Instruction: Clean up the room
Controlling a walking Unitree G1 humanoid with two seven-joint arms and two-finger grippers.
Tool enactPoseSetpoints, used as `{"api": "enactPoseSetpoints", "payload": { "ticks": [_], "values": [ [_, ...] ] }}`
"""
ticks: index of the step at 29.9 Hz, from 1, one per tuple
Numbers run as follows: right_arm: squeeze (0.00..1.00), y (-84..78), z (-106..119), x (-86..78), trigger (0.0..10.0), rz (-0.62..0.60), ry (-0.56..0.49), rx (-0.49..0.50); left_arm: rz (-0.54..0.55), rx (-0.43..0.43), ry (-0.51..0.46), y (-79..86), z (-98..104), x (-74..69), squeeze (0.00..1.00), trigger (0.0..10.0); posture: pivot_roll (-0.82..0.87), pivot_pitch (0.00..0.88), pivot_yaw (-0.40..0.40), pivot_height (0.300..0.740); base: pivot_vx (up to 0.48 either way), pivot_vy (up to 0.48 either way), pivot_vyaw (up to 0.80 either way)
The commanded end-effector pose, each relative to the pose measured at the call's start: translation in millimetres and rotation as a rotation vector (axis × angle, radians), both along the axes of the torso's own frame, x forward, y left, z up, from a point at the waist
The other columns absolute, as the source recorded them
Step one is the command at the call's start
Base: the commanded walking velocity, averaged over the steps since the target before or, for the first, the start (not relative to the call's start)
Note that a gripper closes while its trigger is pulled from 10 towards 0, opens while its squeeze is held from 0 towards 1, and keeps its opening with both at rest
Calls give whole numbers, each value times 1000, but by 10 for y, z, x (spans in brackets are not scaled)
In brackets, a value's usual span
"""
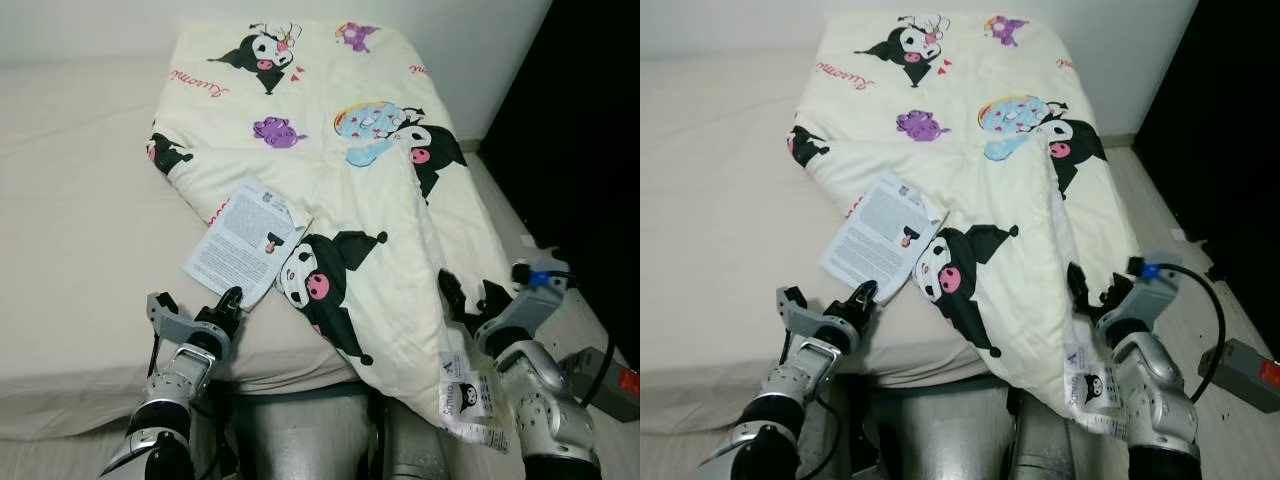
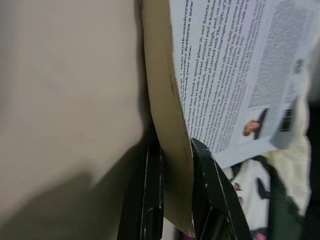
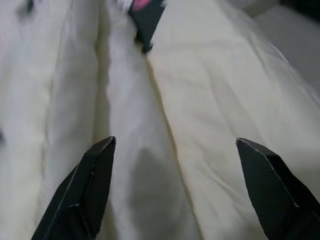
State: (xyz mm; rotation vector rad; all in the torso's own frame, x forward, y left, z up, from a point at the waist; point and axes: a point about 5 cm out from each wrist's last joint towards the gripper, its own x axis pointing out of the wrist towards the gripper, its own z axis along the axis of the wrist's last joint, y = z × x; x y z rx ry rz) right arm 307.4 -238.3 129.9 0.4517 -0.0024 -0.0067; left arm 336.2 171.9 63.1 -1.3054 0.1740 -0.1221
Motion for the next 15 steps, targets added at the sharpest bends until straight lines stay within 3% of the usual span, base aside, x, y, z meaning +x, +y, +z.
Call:
{"api": "enactPoseSetpoints", "payload": {
  "ticks": [1, 2, 3, 5, 10, 11, 12, 13, 14, 15],
  "values": [
    [0, -28, -36, -3, 10000, -12, -2, 107, 4, -16, -63, 59, 133, 54, 0, 0, -140, 288, -1, 556, 0, 0, 0],
    [0, -25, 23, 38, 10000, -3, -50, 219, 27, -14, -100, 139, 220, 79, 0, 0, -132, 275, 0, 556, 0, 0, 0],
    [0, -25, 23, 38, 10000, -3, -50, 219, 27, -14, -100, 139, 220, 79, 0, 0, -132, 275, 0, 556, 0, 0, 0],
    [0, -13, 110, 102, 10000, 31, -130, 392, 82, -4, -154, 293, 365, 103, 0, 0, -123, 264, 0, 556, 0, 0, 0],
    [0, 8, 133, 132, 10000, 57, -156, 446, 113, 9, -186, 384, 459, 101, 0, 0, -108, 252, -2, 556, 0, 0, 0],
    [0, 113, 109, 173, 10000, 116, -145, 465, 155, 44, -231, 524, 607, 65, 0, 0, -84, 231, -3, 556, 0, 0, 0],
    [0, 113, 109, 173, 10000, 116, -145, 465, 155, 44, -231, 524, 607, 65, 0, 0, -84, 231, -3, 556, 0, 0, 0],
    [0, 233, 80, 208, 10000, 175, -126, 465, 185, 80, -272, 646, 738, 2, 0, 0, -67, 222, -6, 556, 0, 0, 0],
    [0, 233, 80, 208, 10000, 175, -126, 465, 185, 80, -272, 646, 738, 2, 0, 0, -67, 222, -6, 556, 0, 0, 0],
    [0, 345, 37, 244, 10000, 220, -94, 457, 206, 113, -302, 727, 851, -58, 0, 0, -52, 211, -6, 556, 0, 0, 0]
  ]
}}
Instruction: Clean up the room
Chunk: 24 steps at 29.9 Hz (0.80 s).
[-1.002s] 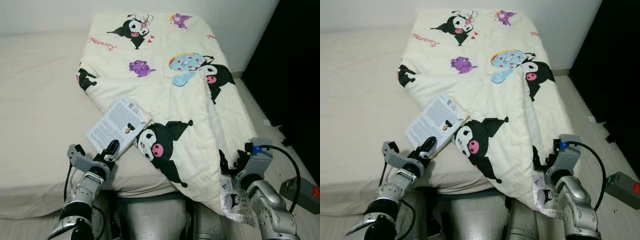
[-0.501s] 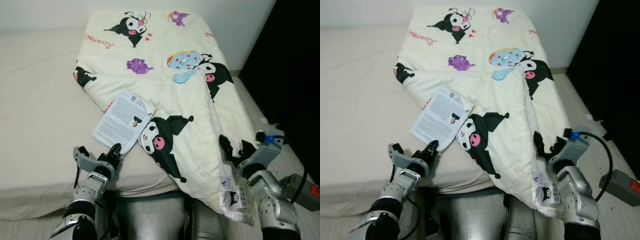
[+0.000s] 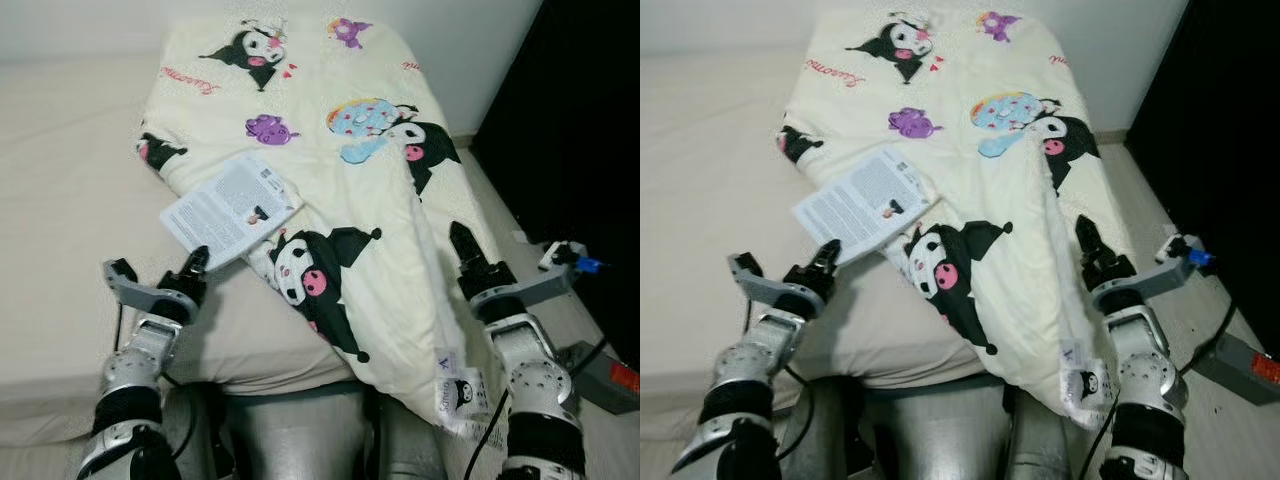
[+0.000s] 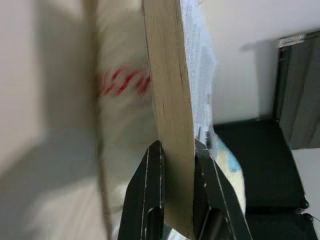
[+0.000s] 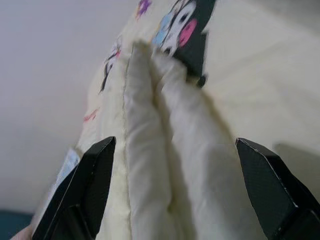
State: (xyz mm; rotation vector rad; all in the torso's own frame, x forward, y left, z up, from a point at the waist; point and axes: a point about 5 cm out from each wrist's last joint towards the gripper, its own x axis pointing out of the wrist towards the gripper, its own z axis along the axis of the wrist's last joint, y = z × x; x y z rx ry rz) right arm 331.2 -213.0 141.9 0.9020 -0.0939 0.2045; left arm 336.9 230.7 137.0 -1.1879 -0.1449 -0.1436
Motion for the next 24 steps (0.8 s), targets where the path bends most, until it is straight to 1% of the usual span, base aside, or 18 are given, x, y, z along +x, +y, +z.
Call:
{"api": "enactPoseSetpoints", "payload": {
  "ticks": [1, 3, 4, 5, 6, 7, 8, 9, 11, 13, 14, 15, 16, 18, 20, 21, 23, 24],
  "values": [
    [0, 93, -83, 5, 10000, 47, 31, 0, 46, 11, -43, 139, 112, -65, 0, 0, -52, 211, -6, 556, 0, 0, 0],
    [0, 93, -83, 5, 10000, 47, 31, 0, 46, 11, -43, 139, 112, -65, 0, 0, -52, 211, -6, 556, 0, 0, 0],
    [0, 183, -144, 38, 10000, 79, 71, -13, 60, 26, -67, 197, 195, -131, 0, 0, -40, 203, -6, 556, 0, 0, 0],
    [0, 258, -293, 76, 10000, 84, 176, -90, 68, 25, -97, 232, 266, -200, 0, 0, -24, 185, -6, 556, 0, 0, 0],
    [0, 258, -293, 76, 10000, 84, 176, -90, 68, 25, -97, 232, 266, -200, 0, 0, -24, 185, -6, 556, 0, 0, 0],
    [0, 307, -401, 93, 10000, 87, 245, -155, 67, 19, -127, 247, 331, -248, 0, 0, -20, 179, -10, 556, 0, 0, 0],
    [0, 307, -401, 93, 10000, 87, 245, -155, 67, 19, -127, 247, 331, -248, 0, 0, -20, 179, -10, 556, 0, 0, 0],
    [0, 348, -477, 104, 10000, 99, 300, -198, 47, 12, -166, 225, 412, -283, 0, 0, -16, 169, -11, 556, 0, 0, 0],
    [0, 348, -477, 104, 10000, 99, 300, -198, 47, 12, -166, 225, 412, -283, 0, 0, -16, 169, -11, 556, 0, 0, 0],
    [0, 362, -553, 130, 10000, 92, 375, -313, -20, 6, -246, 69, 592, -326, 0, 0, -20, 155, -14, 556, 0, 0, 0],
    [0, 362, -553, 130, 10000, 92, 375, -313, -20, 6, -246, 69, 592, -326, 0, 0, -20, 155, -14, 556, 0, 0, 0],
    [0, 348, -559, 146, 10000, 72, 393, -353, -56, 5, -276, -31, 658, -339, 0, 0, -24, 147, -15, 556, 0, 0, 0],
    [0, 348, -559, 146, 10000, 72, 393, -353, -56, 5, -276, -31, 658, -339, 0, 0, -24, 147, -15, 556, 0, 0, 0],
    [0, 321, -553, 172, 10000, 41, 405, -406, -94, -3, -294, -161, 712, -366, 0, 0, -25, 137, -18, 556, 0, 0, 0],
    [0, 321, -553, 172, 10000, 41, 405, -406, -94, -3, -294, -161, 712, -366, 0, 0, -25, 137, -18, 556, 0, 0, 0],
    [0, 323, -552, 183, 10000, 34, 409, -416, -105, -6, -284, -220, 700, -361, 0, 0, -27, 128, -20, 556, 0, 0, 0],
    [0, 376, -600, 191, 10000, 62, 441, -446, -118, -16, -264, -307, 672, -330, 0, 0, -33, 116, -20, 556, 0, 0, 0],
    [0, 376, -600, 191, 10000, 62, 441, -446, -118, -16, -264, -307, 672, -330, 0, 0, -33, 116, -20, 556, 0, 0, 0]
  ]
}}
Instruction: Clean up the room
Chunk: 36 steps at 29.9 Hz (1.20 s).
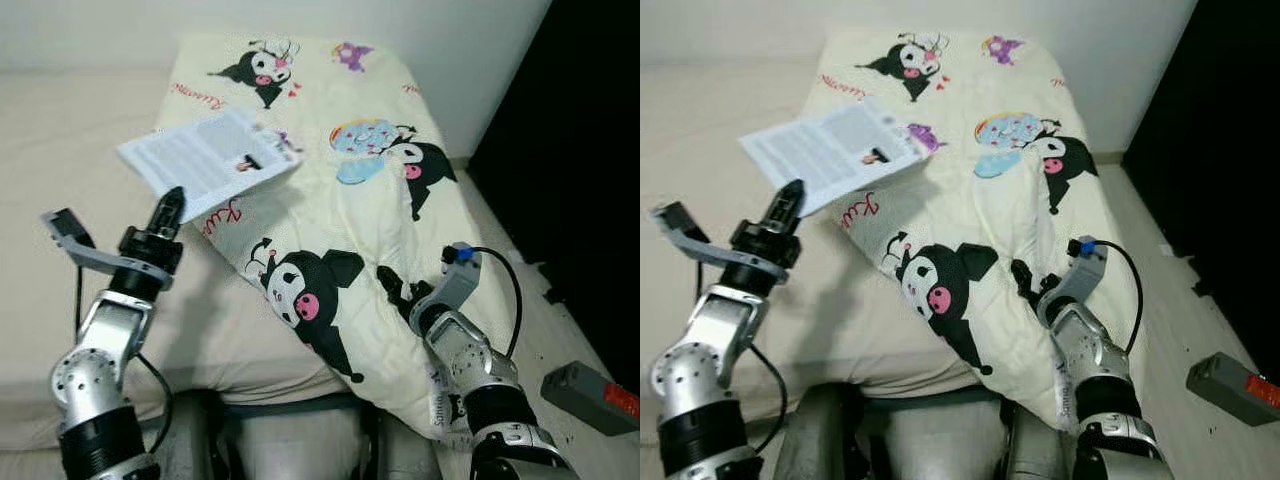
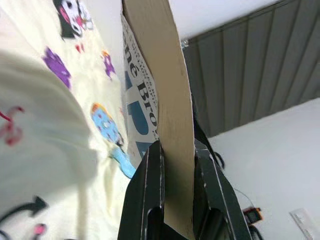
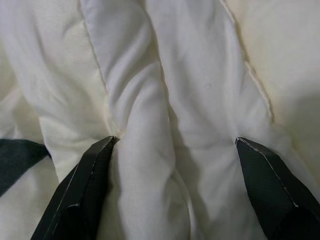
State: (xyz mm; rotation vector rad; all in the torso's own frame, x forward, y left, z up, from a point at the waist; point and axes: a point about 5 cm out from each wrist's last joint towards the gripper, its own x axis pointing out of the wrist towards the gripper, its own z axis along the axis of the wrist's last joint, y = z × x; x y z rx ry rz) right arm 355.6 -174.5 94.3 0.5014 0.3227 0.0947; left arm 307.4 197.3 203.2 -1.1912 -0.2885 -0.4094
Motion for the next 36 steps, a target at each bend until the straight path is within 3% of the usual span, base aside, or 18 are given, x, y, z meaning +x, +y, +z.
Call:
{"api": "enactPoseSetpoints", "payload": {
  "ticks": [1, 3, 7, 18, 24, 25, 26, 28, 29, 30, 31, 32, 33, 35, 36],
  "values": [
    [0, 7, -143, -51, 10000, 6, 68, -25, 11, -5, -6, 7, 5, -28, 0, 0, -33, 116, -20, 556, 0, 0, 0],
    [0, 35, -168, -48, 0, 19, 80, -19, 1, 3, -5, -34, 21, -8, 0, 0, -42, 109, -24, 556, 0, 0, 0],
    [0, 41, -110, -12, 0, 3, 52, 100, 15, 22, -18, -32, 99, 26, 0, 0, -52, 95, -26, 556, 0, 0, 0],
    [0, -17, -117, -4, 0, -6, 73, 97, 38, 41, -39, -11, 208, 109, 0, 0, -67, 78, -27, 556, 0, 0, 0],
    [0, 48, 39, 51, 0, 75, -25, 105, 44, 52, -46, -19, 241, 142, 0, 0, -73, 70, -28, 556, 0, 0, 0],
    [0, 180, 113, 43, 0, 189, -82, 86, 61, 54, -52, 5, 276, 152, 0, 0, -73, 67, -29, 556, 0, 0, 0],
    [0, 180, 113, 43, 0, 189, -82, 86, 61, 54, -52, 5, 276, 152, 0, 0, -73, 67, -29, 556, 0, 0, 0],
    [0, 540, 191, -73, 0, 488, -156, 34, 99, 68, -69, 63, 370, 174, 0, 0, -76, 67, -29, 556, 0, 0, 0],
    [0, 540, 191, -73, 0, 488, -156, 34, 99, 68, -69, 63, 370, 174, 0, 0, -76, 67, -29, 556, 0, 0, 0],
    [0, 717, 193, -182, 0, 651, -184, -7, 120, 75, -79, 92, 426, 186, 0, 0, -74, 66, -34, 556, 0, 0, 0],
    [0, 717, 193, -182, 0, 651, -184, -7, 120, 75, -79, 92, 426, 186, 0, 0, -74, 66, -34, 556, 0, 0, 0],
    [0, 868, 168, -307, 0, 793, -199, -37, 158, 81, -89, 135, 498, 198, 0, 0, -73, 66, -38, 556, 0, 0, 0],
    [0, 868, 168, -307, 0, 793, -199, -37, 158, 81, -89, 135, 498, 198, 0, 0, -73, 66, -38, 556, 0, 0, 0],
    [0, 1041, 99, -476, 0, 961, -196, -67, 208, 87, -103, 183, 606, 207, 0, 0, -75, 66, -41, 556, 0, 0, 0],
    [0, 1041, 99, -476, 0, 961, -196, -67, 208, 87, -103, 183, 606, 207, 0, 0, -75, 66, -41, 556, 0, 0, 0]
  ]
}}
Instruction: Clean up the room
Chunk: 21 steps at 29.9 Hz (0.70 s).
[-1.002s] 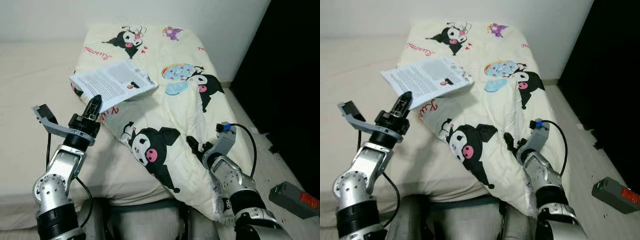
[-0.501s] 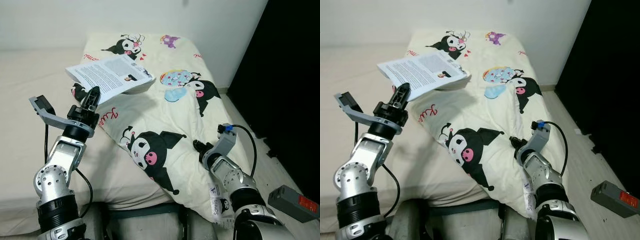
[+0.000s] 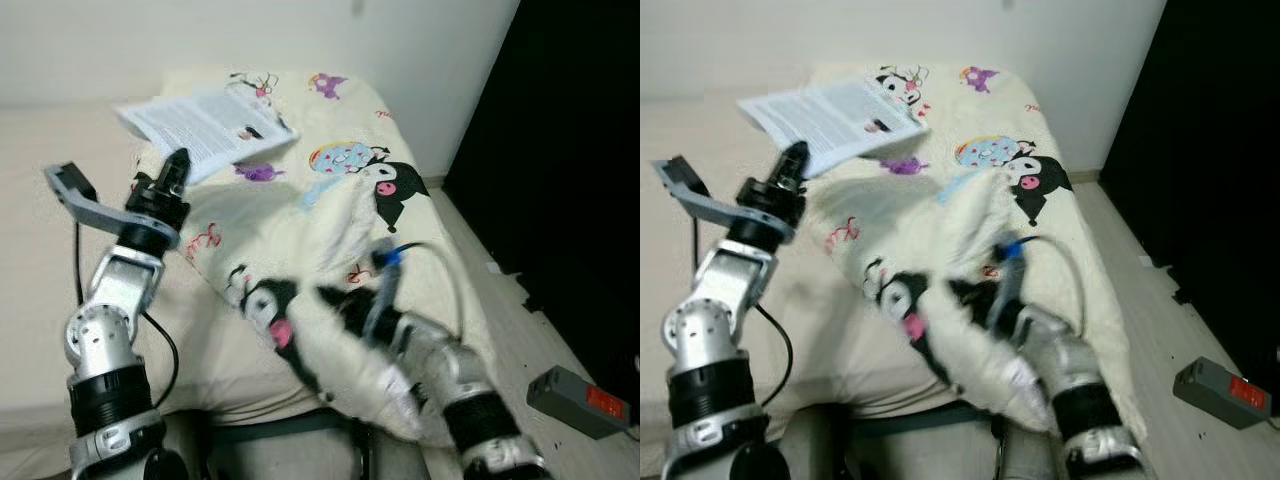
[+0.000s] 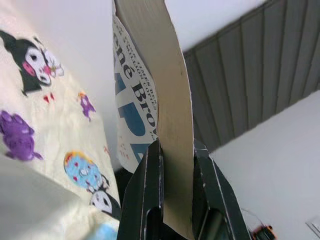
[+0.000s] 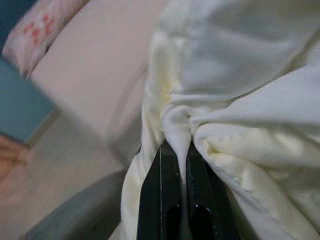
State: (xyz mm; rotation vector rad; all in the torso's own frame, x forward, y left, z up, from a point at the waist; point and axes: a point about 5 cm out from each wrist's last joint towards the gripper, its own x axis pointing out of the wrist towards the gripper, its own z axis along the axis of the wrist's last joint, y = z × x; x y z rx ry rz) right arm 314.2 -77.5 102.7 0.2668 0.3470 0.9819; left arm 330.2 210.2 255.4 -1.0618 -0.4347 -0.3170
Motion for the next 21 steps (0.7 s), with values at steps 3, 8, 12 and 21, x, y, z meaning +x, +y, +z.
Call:
{"api": "enactPoseSetpoints", "payload": {
  "ticks": [3, 8, 12, 21],
  "values": [
    [0, 148, -82, -181, 0, 183, -6, -69, 44, 11, -32, 41, 118, -35, 0, 0, -75, 67, -44, 556, 0, 0, 0],
    [0, 173, -221, -359, 0, 328, 0, -178, 34, 17, -26, 1, 101, -45, 0, 0, -72, 69, -48, 556, 0, 0, 0],
    [0, 95, -423, -527, 0, 446, 36, -344, 25, 25, -18, -36, 79, -44, 0, 0, -72, 69, -52, 556, 0, 0, 0],
    [1000, 35, -483, -522, 10000, 438, 31, -419, -13, 63, -17, -136, 76, -36, 0, 0, -74, 69, -51, 556, 0, 0, 0]
  ]
}}
